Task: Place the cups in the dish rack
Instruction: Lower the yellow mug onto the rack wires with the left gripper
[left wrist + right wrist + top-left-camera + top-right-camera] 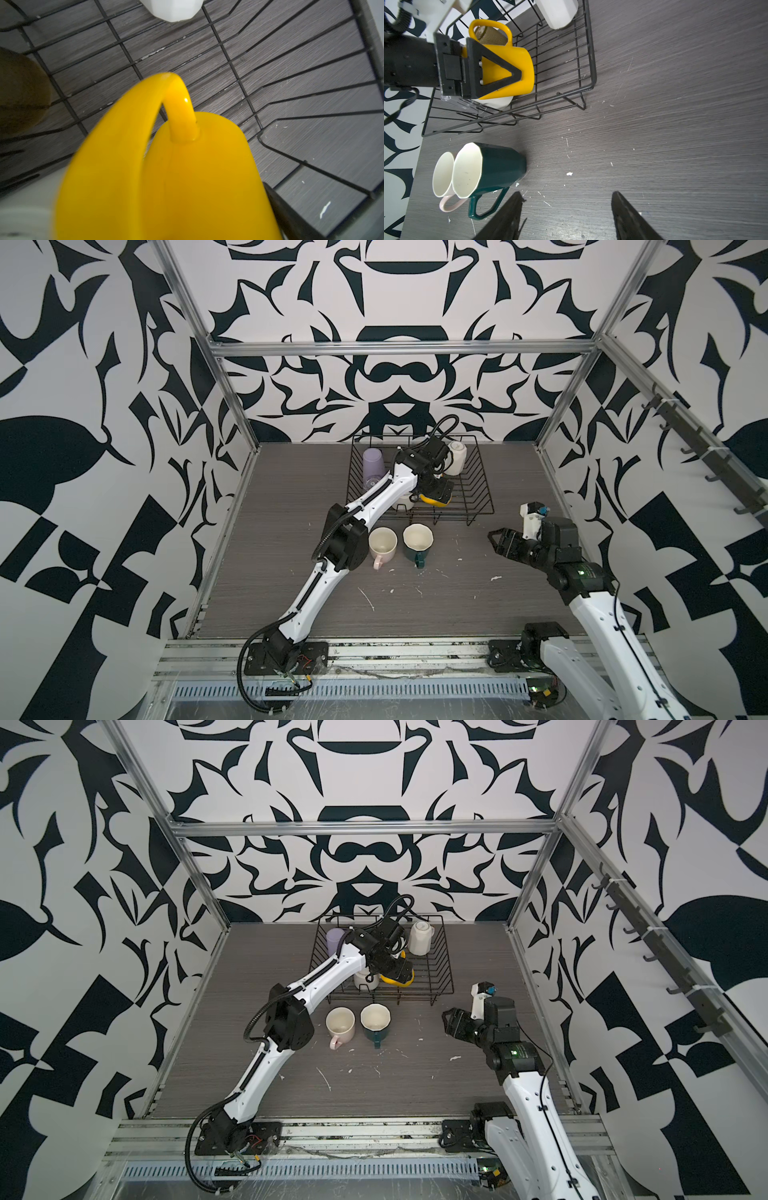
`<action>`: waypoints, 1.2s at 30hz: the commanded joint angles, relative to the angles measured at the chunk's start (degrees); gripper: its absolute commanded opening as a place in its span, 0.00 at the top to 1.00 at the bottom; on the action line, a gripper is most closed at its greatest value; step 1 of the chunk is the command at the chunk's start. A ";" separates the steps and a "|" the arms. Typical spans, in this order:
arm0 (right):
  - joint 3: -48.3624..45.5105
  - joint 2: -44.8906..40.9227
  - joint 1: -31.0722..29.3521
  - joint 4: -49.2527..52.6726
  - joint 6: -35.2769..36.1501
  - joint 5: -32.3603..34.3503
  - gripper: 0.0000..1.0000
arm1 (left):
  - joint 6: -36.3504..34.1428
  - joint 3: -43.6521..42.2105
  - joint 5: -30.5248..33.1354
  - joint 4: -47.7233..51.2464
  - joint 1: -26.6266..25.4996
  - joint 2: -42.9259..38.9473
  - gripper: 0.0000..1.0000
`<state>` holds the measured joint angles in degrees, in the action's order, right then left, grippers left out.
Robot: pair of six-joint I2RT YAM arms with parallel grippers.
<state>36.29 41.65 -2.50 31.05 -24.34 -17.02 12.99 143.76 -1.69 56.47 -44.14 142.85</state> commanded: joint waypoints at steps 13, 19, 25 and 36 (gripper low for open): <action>-1.37 -0.17 -0.27 -3.17 -2.04 -1.71 0.30 | -10.19 0.60 4.54 6.13 -1.85 -2.42 1.00; -2.36 -0.02 -0.28 -4.24 -2.99 -2.39 0.30 | -12.53 0.51 5.67 6.42 -2.52 -1.36 1.00; -2.63 -0.01 -0.26 -4.49 -3.38 -2.75 0.30 | -13.44 0.73 6.35 5.96 -3.01 -0.16 1.00; -2.89 0.01 -0.24 -4.95 -3.72 -3.16 0.30 | -13.56 0.77 6.87 5.19 -3.06 1.60 0.89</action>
<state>33.50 41.69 -2.50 28.34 -27.31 -19.46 0.38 143.76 4.19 60.23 -46.70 143.13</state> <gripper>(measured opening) 0.701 0.858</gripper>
